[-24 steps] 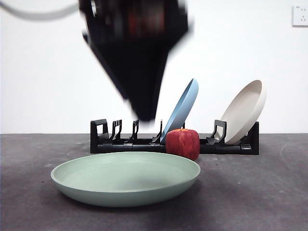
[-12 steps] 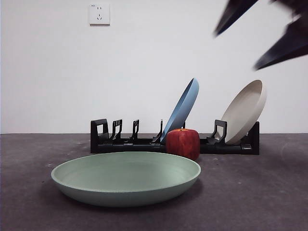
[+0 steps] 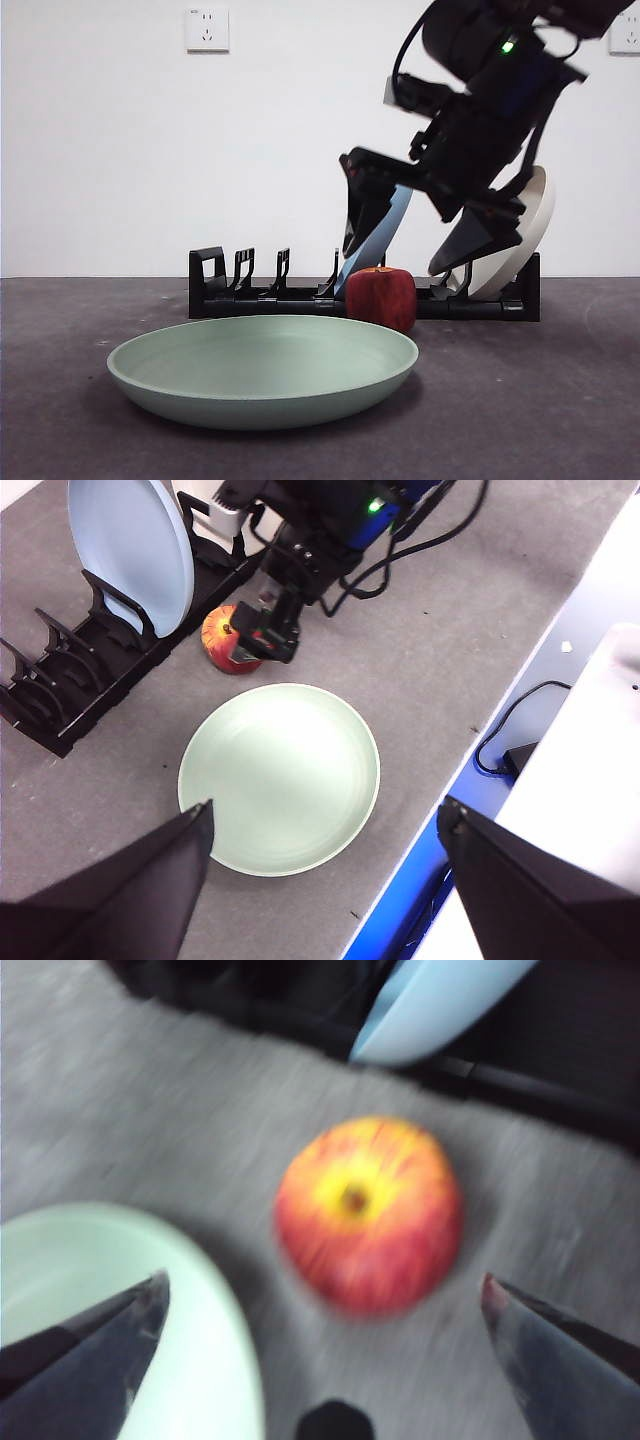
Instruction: Take the green plate from the plate rack,put the plate on the table,take the apple from the table,put the apple in the plate
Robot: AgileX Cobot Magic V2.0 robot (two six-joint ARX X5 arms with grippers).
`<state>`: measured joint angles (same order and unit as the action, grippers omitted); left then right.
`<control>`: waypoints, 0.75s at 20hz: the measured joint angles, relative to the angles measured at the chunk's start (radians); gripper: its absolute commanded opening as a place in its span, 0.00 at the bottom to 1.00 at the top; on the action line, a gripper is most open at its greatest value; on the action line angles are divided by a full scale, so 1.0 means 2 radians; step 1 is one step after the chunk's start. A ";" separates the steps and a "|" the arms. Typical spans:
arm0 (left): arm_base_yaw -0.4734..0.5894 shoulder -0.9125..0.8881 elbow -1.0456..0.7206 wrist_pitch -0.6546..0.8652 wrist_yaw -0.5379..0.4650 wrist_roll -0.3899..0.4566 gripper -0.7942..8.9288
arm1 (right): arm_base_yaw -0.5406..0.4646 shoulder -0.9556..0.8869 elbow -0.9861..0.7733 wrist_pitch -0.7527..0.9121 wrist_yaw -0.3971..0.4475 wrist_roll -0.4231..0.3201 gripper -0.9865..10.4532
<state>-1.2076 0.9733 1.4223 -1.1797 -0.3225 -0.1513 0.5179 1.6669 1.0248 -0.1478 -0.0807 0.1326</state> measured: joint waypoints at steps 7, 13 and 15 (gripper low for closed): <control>0.000 0.000 0.000 0.000 0.000 0.000 0.47 | -0.001 0.077 0.049 0.014 0.016 0.000 0.73; 0.000 0.000 0.000 0.000 0.000 0.000 0.47 | -0.001 0.102 0.062 0.026 0.041 0.000 0.57; 0.000 0.000 0.000 0.000 -0.004 0.000 0.47 | -0.003 0.103 0.062 0.026 0.041 0.000 0.46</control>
<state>-1.2076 0.9733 1.4223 -1.1805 -0.3309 -0.1516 0.5117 1.8729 1.1492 -0.0959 0.0006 0.1333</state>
